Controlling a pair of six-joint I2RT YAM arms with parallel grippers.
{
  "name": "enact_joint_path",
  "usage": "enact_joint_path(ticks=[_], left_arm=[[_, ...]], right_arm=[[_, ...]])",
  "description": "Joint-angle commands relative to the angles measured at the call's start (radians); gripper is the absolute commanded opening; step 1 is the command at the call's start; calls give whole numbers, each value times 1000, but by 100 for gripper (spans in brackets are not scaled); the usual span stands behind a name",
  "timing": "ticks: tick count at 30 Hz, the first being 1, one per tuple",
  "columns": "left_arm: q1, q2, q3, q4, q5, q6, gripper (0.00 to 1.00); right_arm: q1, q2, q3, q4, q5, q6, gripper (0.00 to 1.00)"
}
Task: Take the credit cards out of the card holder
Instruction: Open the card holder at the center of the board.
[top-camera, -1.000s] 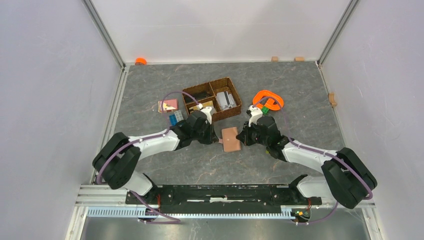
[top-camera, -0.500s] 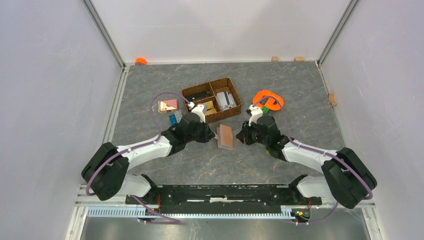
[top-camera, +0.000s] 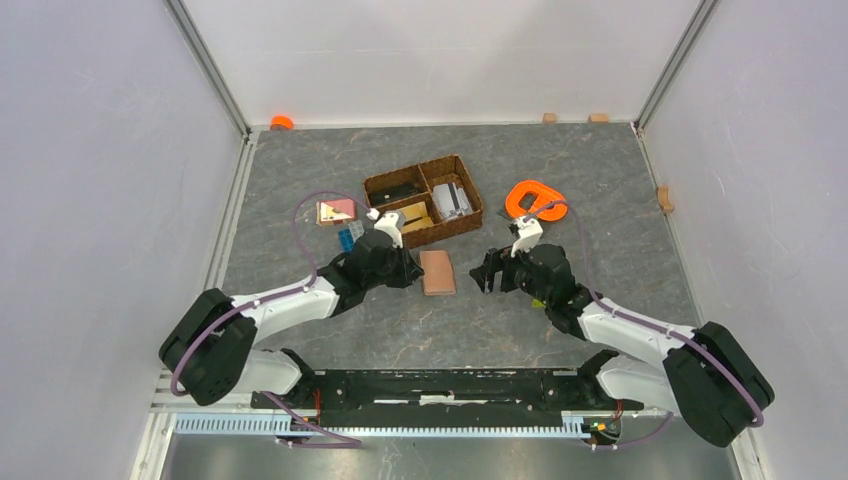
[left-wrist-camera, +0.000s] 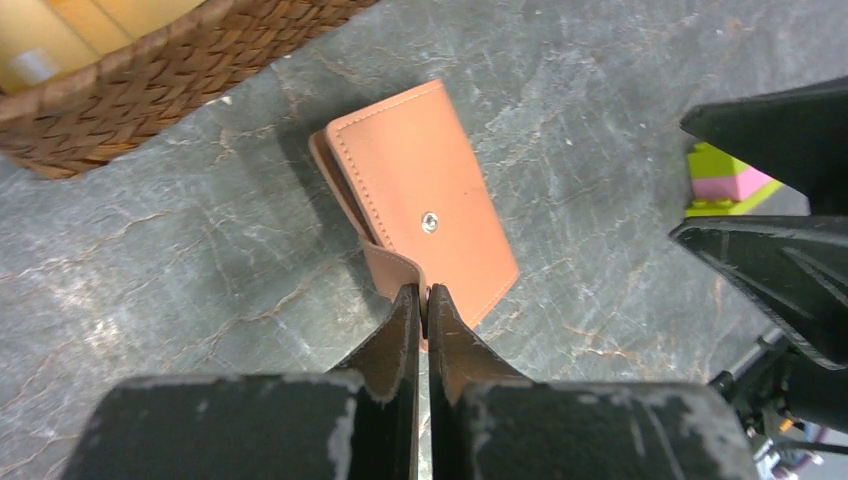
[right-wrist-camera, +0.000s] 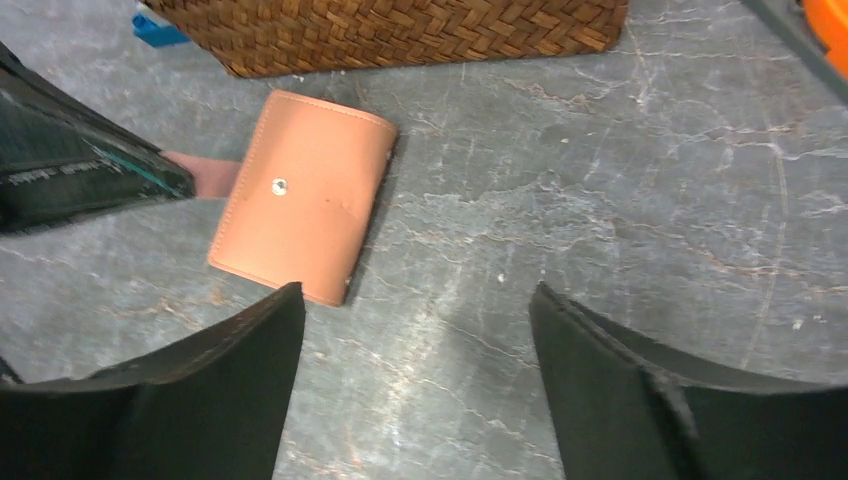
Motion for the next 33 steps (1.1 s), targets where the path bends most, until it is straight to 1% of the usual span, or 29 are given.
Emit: enact_joint_path(ticks=[1, 3, 6, 7, 9, 12, 17, 19, 23, 27, 30, 33], left_arm=[[23, -3, -3, 142, 142, 16, 2], [26, -22, -12, 151, 138, 17, 2], [26, -102, -65, 188, 101, 17, 4], [26, -126, -76, 194, 91, 16, 4], [26, -165, -93, 195, 71, 17, 2], [26, -170, -100, 202, 63, 6, 2], [23, -169, -95, 240, 157, 4, 2], [23, -173, -99, 263, 190, 1, 2], [20, -164, -98, 311, 258, -7, 2], [20, -134, -86, 316, 282, -14, 2], [19, -112, -77, 308, 287, -18, 2], [20, -101, -61, 272, 275, -15, 2]], right_arm=[[-4, -43, -48, 119, 45, 18, 98], [-4, -48, -31, 75, 92, 36, 98], [-4, -67, 3, -28, 193, 56, 98], [-4, -78, 7, -35, 203, 55, 98], [-4, -100, -1, -29, 209, 56, 98], [-4, -124, -24, -7, 217, 67, 98], [-4, -127, -44, 21, 243, 68, 98], [-4, -128, -63, 58, 219, 61, 98], [-4, -112, -95, 159, 84, 20, 98], [-3, -56, -48, 132, -17, -4, 97], [-5, -17, -26, 118, -48, -11, 97], [-3, 19, -10, 110, -77, -19, 93]])
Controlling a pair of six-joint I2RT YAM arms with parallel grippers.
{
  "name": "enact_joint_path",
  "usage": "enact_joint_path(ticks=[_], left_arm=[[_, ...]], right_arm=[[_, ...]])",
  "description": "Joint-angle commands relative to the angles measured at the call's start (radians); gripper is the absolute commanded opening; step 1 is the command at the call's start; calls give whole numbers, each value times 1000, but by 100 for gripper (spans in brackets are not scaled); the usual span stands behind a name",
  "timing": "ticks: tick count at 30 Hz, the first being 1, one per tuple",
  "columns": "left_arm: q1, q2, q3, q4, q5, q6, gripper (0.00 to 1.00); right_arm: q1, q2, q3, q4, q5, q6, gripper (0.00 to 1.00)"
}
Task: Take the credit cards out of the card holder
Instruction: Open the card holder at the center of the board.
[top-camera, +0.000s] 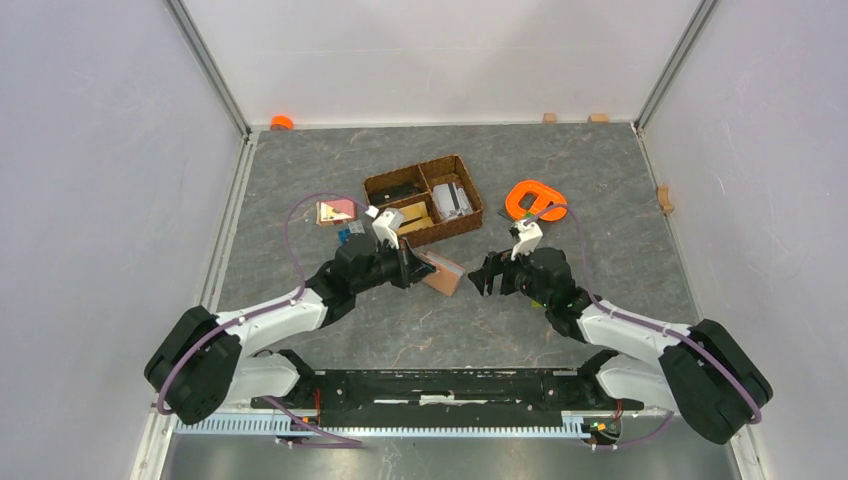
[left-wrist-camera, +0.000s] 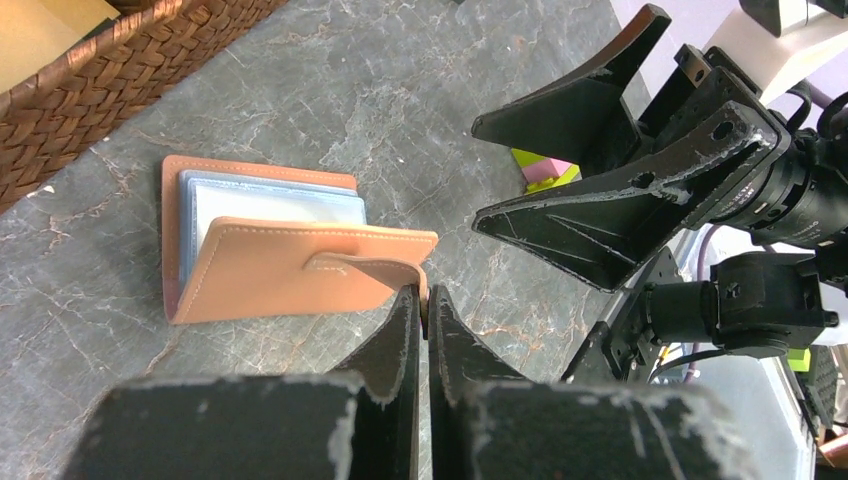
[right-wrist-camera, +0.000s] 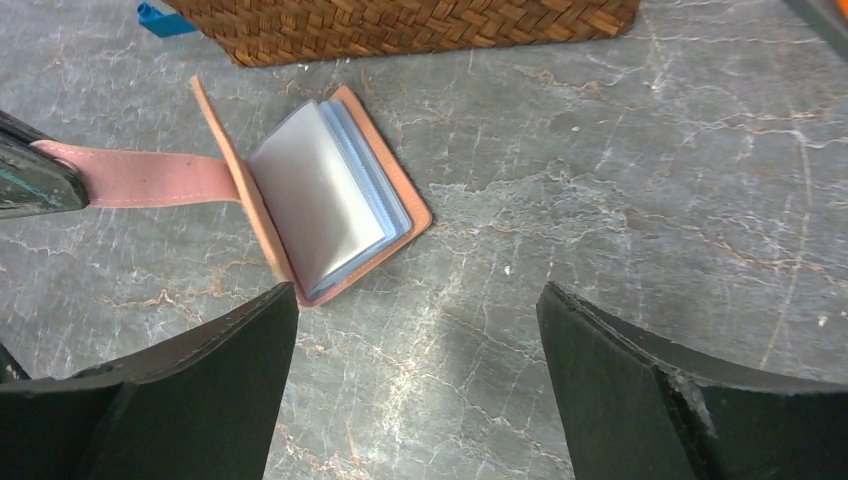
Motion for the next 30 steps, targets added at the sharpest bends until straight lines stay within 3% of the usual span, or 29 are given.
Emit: enact_joint_path(ticks=[1, 6, 12, 17, 23, 30], left_arm=[[0, 18, 39, 10, 22, -13, 2], [0, 10, 51, -52, -31, -7, 2], [8, -10, 115, -382, -472, -34, 2], [10, -16, 118, -461, -630, -73, 2], [10, -19, 131, -521, -668, -91, 2], [10, -78, 122, -534, -674, -80, 10]], right_arm=[[-3, 46, 62, 27, -81, -34, 91], [-3, 82, 82, 2, -75, -41, 85], [-3, 105, 97, -14, -70, -52, 78], [-1, 120, 106, -29, -57, -61, 76], [6, 155, 121, -26, -55, -75, 74], [63, 206, 146, 43, -66, -110, 66]])
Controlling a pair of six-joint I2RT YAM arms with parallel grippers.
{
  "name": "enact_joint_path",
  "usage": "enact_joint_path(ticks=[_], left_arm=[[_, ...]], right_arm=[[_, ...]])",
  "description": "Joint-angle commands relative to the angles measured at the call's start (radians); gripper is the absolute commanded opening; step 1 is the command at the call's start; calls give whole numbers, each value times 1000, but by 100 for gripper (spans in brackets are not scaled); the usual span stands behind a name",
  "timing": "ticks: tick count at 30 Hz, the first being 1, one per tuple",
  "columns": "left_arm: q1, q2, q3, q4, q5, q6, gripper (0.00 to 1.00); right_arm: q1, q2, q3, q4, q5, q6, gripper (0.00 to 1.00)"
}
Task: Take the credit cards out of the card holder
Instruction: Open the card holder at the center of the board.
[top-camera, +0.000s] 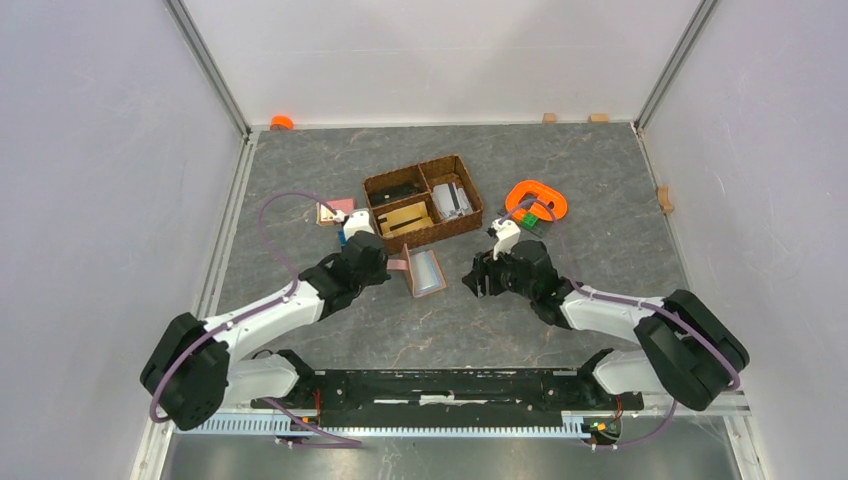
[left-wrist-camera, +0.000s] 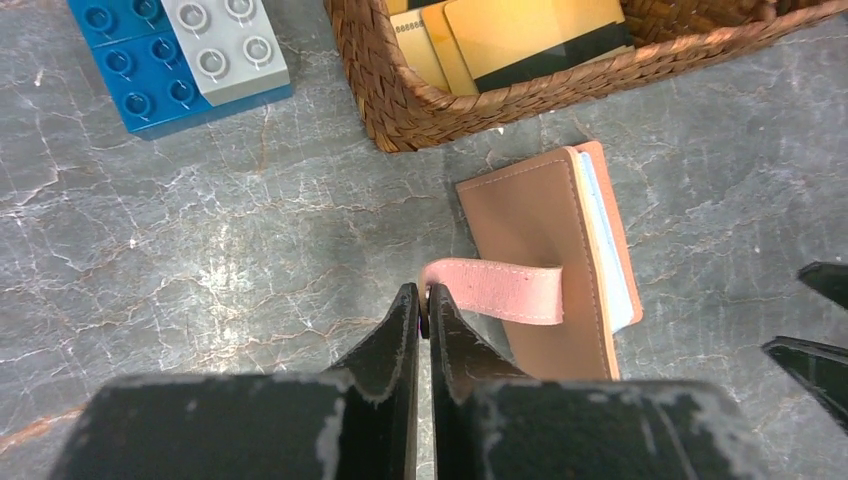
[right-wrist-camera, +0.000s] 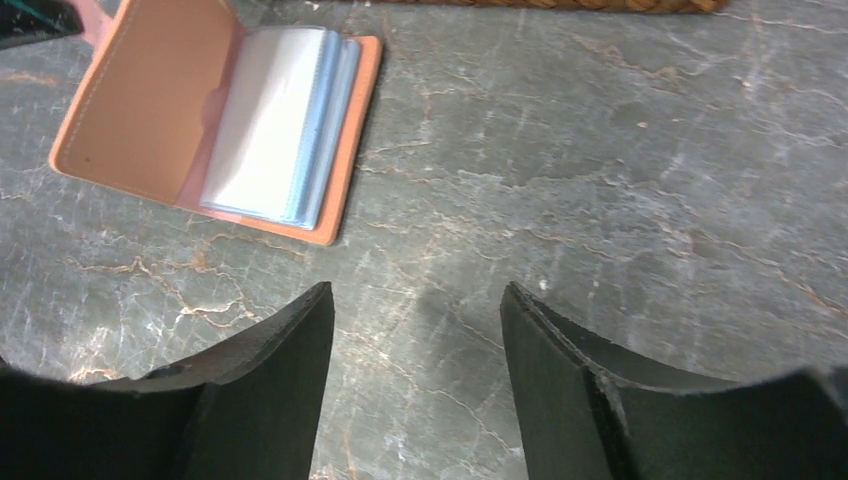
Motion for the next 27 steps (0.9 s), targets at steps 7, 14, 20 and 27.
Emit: enact_joint_path(ticks=[7, 14, 20, 27], left_arm=[[3, -96, -9, -14, -114, -37, 11], [3, -46, 28, -17, -41, 3, 29], [2, -56, -20, 117, 122, 55, 65], [3, 4, 6, 85, 101, 34, 76]], right_arm=[[135, 181, 186, 179, -8, -34, 43], [230, 391, 391, 113, 22, -66, 22], [251, 490, 449, 108, -35, -72, 21], [258, 522, 448, 140, -83, -51, 20]])
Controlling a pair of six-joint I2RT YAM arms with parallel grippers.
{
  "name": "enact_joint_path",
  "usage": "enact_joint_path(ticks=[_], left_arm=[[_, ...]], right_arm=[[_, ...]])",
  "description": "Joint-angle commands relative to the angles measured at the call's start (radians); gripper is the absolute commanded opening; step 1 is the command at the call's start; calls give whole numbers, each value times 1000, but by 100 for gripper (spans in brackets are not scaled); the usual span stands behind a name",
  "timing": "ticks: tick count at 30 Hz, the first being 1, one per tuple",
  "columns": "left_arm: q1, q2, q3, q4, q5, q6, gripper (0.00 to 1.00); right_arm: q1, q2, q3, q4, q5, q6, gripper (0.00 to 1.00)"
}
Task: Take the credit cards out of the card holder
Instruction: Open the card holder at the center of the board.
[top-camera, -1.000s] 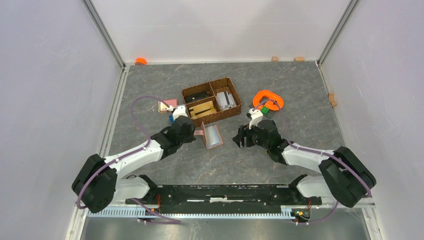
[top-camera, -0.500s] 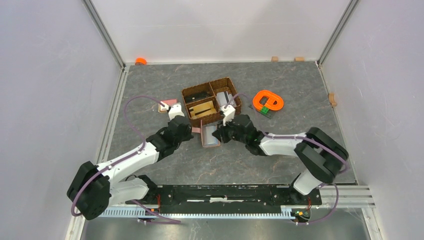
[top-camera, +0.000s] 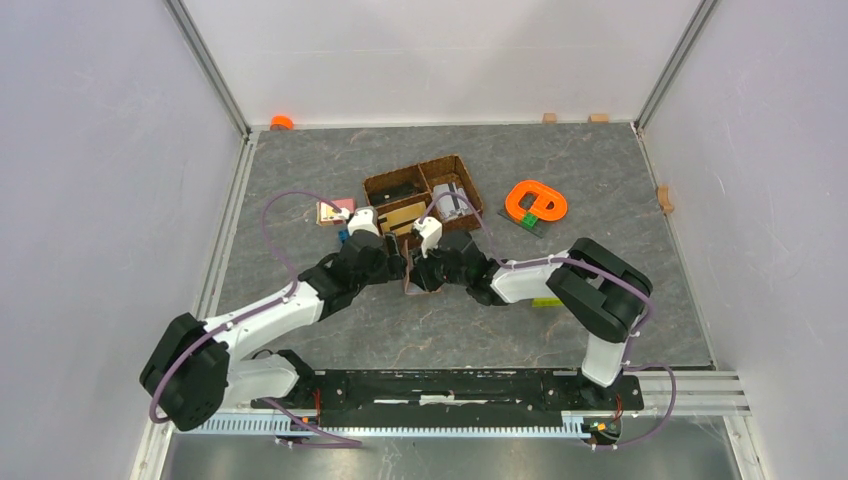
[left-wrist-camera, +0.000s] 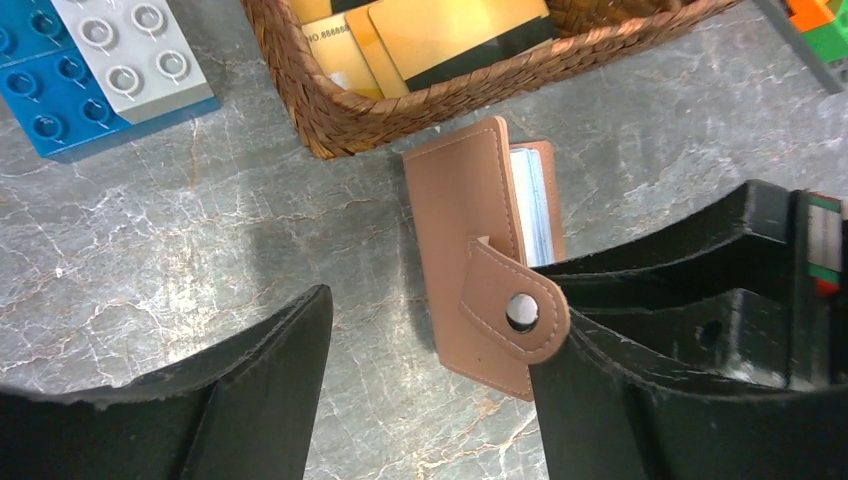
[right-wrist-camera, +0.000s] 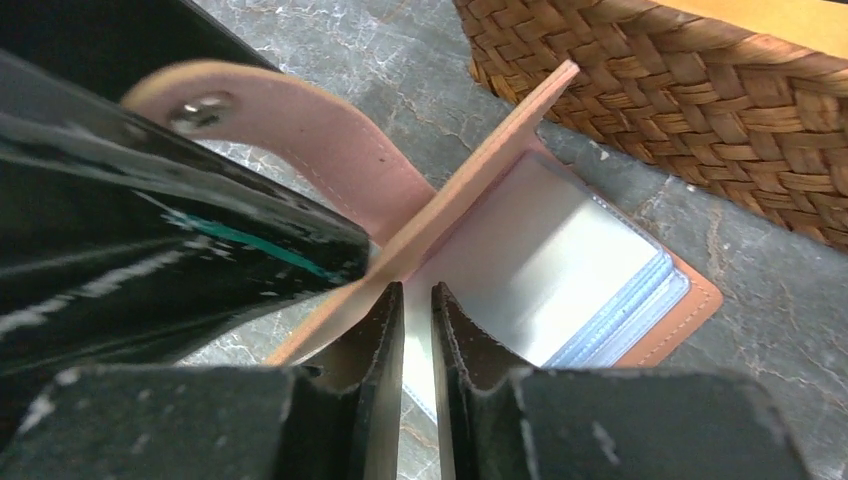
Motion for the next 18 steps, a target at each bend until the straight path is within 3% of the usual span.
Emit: enact_joint_path(ticks=[1, 4, 7, 12, 15, 18], left_arm=[[3, 41, 18, 22, 11, 12, 77], [3, 43, 15, 49, 73, 27, 84], [3, 48, 16, 45, 72, 22, 85], [16, 75, 23, 39, 56, 17, 76], [33, 103, 36, 22, 52, 11, 65], [61, 132, 40, 14, 66, -2, 63]], right_arm=[[11, 28, 39, 43, -56, 1, 20], [23, 73, 79, 10, -74, 5, 19], [36, 100, 105, -16, -69, 7, 17], [37, 79, 76, 5, -59, 23, 16], [37, 54, 59, 5, -35, 27, 15], [37, 31, 47, 2, -20, 25, 15]])
